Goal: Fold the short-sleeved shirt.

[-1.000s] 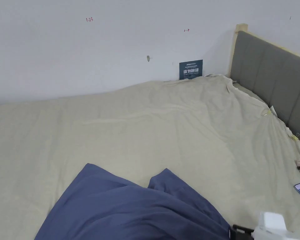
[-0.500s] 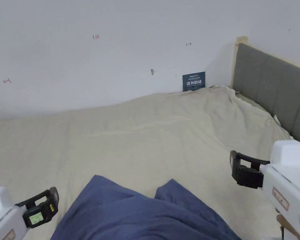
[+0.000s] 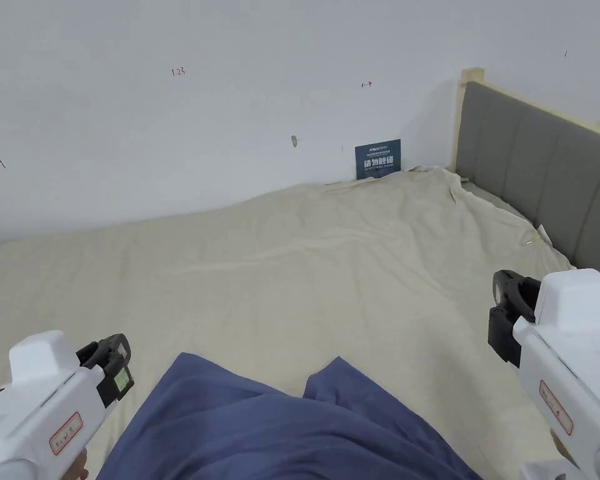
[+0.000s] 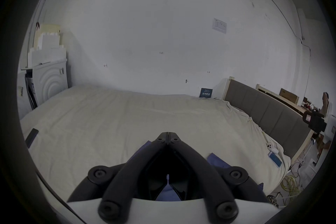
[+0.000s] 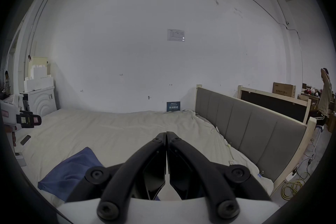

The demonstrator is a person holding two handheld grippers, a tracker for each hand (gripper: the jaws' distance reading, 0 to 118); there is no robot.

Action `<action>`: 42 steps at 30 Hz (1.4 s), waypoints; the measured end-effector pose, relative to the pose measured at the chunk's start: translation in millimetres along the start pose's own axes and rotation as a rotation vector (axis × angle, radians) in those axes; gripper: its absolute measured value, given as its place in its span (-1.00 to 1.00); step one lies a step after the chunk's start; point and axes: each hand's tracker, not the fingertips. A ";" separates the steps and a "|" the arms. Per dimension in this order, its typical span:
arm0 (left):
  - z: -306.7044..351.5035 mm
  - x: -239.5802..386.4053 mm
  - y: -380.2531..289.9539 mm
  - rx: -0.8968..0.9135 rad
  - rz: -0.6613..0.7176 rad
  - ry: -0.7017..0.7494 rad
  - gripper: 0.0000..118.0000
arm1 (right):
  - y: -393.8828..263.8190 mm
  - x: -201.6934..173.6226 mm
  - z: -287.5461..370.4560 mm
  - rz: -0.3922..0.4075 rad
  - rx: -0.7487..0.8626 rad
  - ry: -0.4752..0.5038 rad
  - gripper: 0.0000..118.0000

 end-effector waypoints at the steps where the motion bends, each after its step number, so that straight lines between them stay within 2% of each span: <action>1: -8.5 -1.3 0.4 -0.015 -0.011 0.000 -1.00 | -2.6 3.7 -5.4 -0.003 -0.005 0.001 -1.00; 3: -30.0 -4.7 0.9 -0.064 -0.056 0.003 -1.00 | -4.8 4.7 -11.1 -0.004 -0.014 -0.001 -1.00; 6: -72.4 -14.7 2.5 -0.159 -0.045 -0.025 -1.00 | -12.0 7.8 -23.4 -0.005 -0.037 -0.011 -1.00; 11: -169.4 -36.4 -5.0 -0.398 -0.006 -0.024 -1.00 | -26.1 8.5 -47.0 -0.011 -0.091 -0.024 -1.00; 14: -226.2 -43.7 -10.8 -0.503 -0.055 -0.011 -0.92 | -36.1 8.1 -62.6 -0.002 -0.123 -0.032 -1.00; 15: -242.6 -45.6 -13.3 -0.527 -0.081 0.002 -0.81 | -39.1 8.3 -67.8 -0.004 -0.135 -0.036 -1.00; 16: -261.2 -48.6 -16.1 -0.561 -0.093 0.009 -0.58 | -42.9 8.4 -74.0 -0.006 -0.148 -0.044 -1.00; 18: -293.2 -55.0 -22.7 -0.600 -0.092 0.033 0.00 | -51.1 8.3 -84.3 -0.011 -0.171 -0.058 -1.00; 19: -307.0 -58.5 -28.3 -0.625 -0.092 0.038 0.37 | -54.5 9.3 -90.8 -0.017 -0.186 -0.062 -1.00; 20: -322.5 -61.4 -34.0 -0.660 -0.098 0.038 0.57 | -57.6 9.8 -96.6 -0.024 -0.197 -0.060 -1.00; 21: -334.8 -63.5 -38.8 -0.700 -0.113 0.042 0.68 | -59.7 8.6 -100.2 -0.026 -0.206 -0.064 -1.00; 22: -347.1 -65.8 -44.3 -0.718 -0.126 0.054 0.69 | -62.5 8.5 -105.2 -0.026 -0.212 -0.072 -1.00; 27: -375.7 -74.8 -74.1 -0.794 -0.167 0.087 0.68 | -72.1 6.4 -119.7 -0.036 -0.246 -0.105 -1.00; 28: -380.6 -75.9 -79.6 -0.808 -0.172 0.096 0.62 | -73.5 6.3 -120.9 -0.039 -0.250 -0.106 -1.00; 31: -383.9 -74.9 -93.5 -0.846 -0.195 0.090 0.17 | -78.6 6.8 -122.6 -0.035 -0.269 -0.120 -1.00; 33: -378.8 -70.2 -95.7 -0.816 -0.187 0.071 0.03 | -83.2 10.7 -122.3 -0.045 -0.280 -0.124 -1.00; 34: -378.7 -67.9 -94.1 -0.818 -0.197 0.079 -0.21 | -83.7 11.7 -121.5 -0.050 -0.284 -0.127 -1.00; 36: -373.0 -62.2 -91.9 -0.803 -0.208 0.051 -0.82 | -83.8 14.7 -116.8 -0.056 -0.288 -0.131 -1.00; 37: -370.3 -56.1 -92.0 -0.793 -0.236 0.054 -0.99 | -82.7 14.8 -112.1 -0.062 -0.290 -0.136 -1.00; 39: -364.3 -49.2 -91.1 -0.783 -0.278 0.054 -1.00 | -82.7 20.2 -105.2 -0.071 -0.301 -0.141 -1.00; 42: -345.6 -47.5 -78.4 -0.747 -0.242 0.039 -1.00 | -81.5 28.7 -90.5 -0.088 -0.324 -0.153 -1.00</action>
